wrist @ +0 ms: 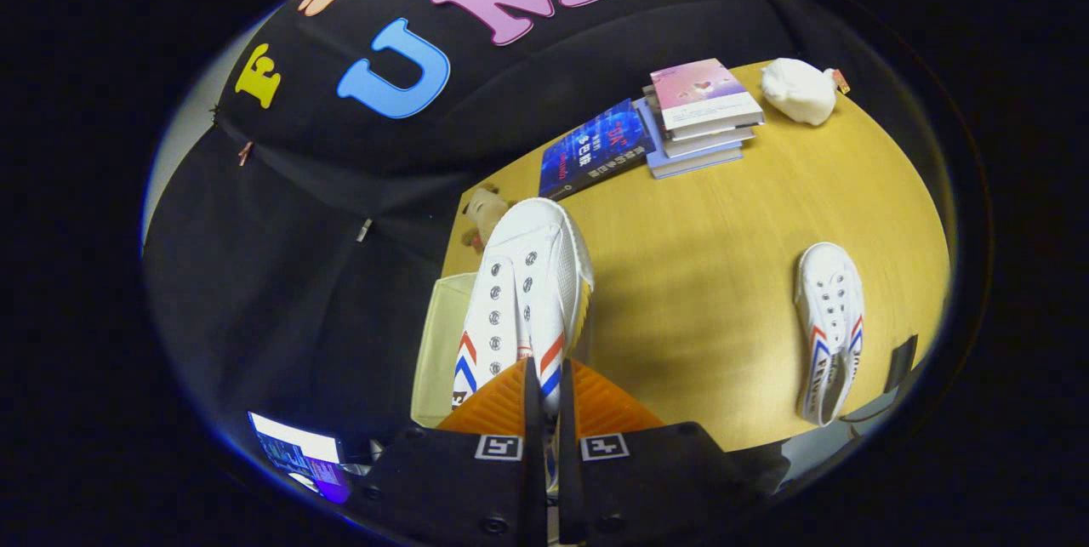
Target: Open the storage box then place both shoes into the box .Put the left shoe in first, then the right shoe, with the right side of both shoes facing outward in a uniform manner.
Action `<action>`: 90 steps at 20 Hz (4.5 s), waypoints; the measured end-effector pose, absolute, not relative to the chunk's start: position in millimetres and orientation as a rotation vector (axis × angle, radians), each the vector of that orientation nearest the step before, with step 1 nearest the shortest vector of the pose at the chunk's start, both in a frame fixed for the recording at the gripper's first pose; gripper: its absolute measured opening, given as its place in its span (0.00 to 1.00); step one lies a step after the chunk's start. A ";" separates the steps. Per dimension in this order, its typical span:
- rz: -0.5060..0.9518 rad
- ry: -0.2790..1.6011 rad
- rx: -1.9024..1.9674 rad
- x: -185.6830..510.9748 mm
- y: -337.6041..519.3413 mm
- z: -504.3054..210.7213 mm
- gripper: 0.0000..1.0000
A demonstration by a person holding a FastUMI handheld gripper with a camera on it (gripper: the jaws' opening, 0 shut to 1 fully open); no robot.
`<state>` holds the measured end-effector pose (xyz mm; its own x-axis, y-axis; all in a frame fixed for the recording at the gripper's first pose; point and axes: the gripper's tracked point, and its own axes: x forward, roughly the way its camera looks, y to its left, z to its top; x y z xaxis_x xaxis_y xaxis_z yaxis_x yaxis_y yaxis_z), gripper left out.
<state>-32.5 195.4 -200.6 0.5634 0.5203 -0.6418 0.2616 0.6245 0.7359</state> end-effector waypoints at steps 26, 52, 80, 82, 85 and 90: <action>0.114 1.263 0.966 13.1 408.0 -251.3 0.10; 0.064 0.768 0.506 -29.3 127.1 -207.1 0.99; -0.039 1.402 0.783 -153.6 -26.9 -462.4 0.44; -0.036 1.389 0.840 -153.4 -27.0 -461.6 0.32; -0.056 1.373 0.822 -154.2 -30.8 -460.8 0.18; -0.045 1.297 0.852 -150.5 -24.7 -422.6 0.11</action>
